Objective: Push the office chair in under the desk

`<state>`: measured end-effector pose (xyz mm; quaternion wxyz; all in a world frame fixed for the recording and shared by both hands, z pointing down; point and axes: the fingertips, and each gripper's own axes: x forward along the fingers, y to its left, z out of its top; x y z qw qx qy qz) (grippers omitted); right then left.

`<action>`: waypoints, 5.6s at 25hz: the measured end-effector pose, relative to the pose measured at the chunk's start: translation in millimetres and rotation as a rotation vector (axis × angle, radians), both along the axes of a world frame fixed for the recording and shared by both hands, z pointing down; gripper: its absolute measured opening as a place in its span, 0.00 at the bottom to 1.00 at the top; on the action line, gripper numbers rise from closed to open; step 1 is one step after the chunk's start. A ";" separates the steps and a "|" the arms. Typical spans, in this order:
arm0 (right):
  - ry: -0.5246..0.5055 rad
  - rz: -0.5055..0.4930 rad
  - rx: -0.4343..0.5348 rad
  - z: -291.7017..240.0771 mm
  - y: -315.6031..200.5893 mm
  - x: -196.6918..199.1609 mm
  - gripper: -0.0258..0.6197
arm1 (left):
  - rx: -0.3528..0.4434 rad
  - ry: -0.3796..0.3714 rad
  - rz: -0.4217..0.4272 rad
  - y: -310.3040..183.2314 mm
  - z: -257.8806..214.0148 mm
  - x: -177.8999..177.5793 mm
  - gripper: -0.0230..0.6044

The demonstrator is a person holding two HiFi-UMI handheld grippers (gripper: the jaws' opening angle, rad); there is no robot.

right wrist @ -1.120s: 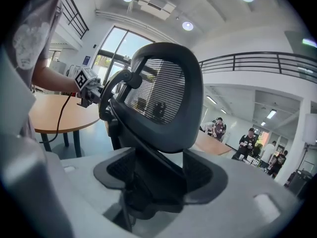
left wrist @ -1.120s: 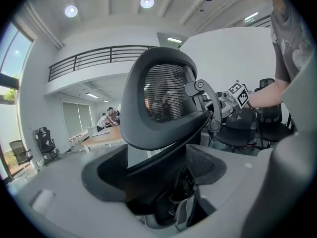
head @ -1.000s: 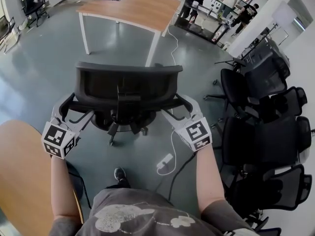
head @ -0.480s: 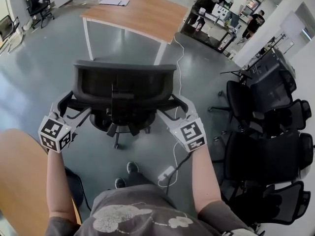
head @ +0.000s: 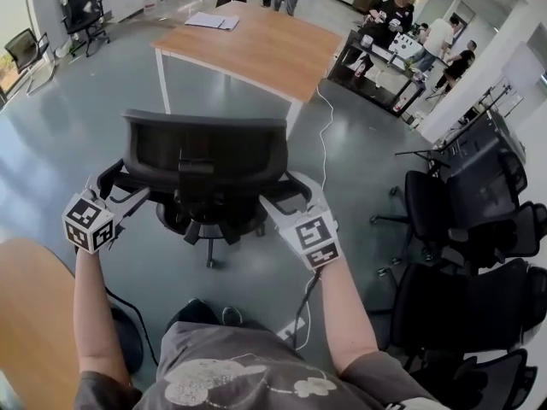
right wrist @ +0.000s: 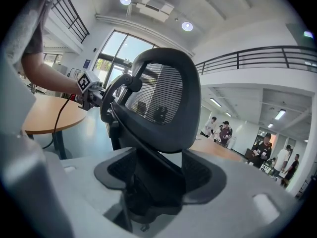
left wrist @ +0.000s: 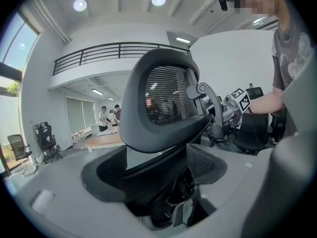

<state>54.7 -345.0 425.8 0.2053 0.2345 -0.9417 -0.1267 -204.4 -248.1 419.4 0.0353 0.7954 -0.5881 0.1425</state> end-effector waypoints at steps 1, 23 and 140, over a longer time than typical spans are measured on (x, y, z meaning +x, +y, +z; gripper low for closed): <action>-0.003 0.002 0.002 -0.9 -4.7 -3.9 0.47 | -0.004 -0.001 0.005 -5.3 -0.3 -4.2 0.67; -0.024 0.158 -0.015 -5.1 -108.3 -128.3 0.45 | -0.044 -0.239 0.177 -153.8 5.7 -142.0 0.69; -0.129 0.385 0.133 -46.2 -436.8 -240.4 0.46 | 0.238 -0.368 0.211 -513.1 -44.1 -298.0 0.54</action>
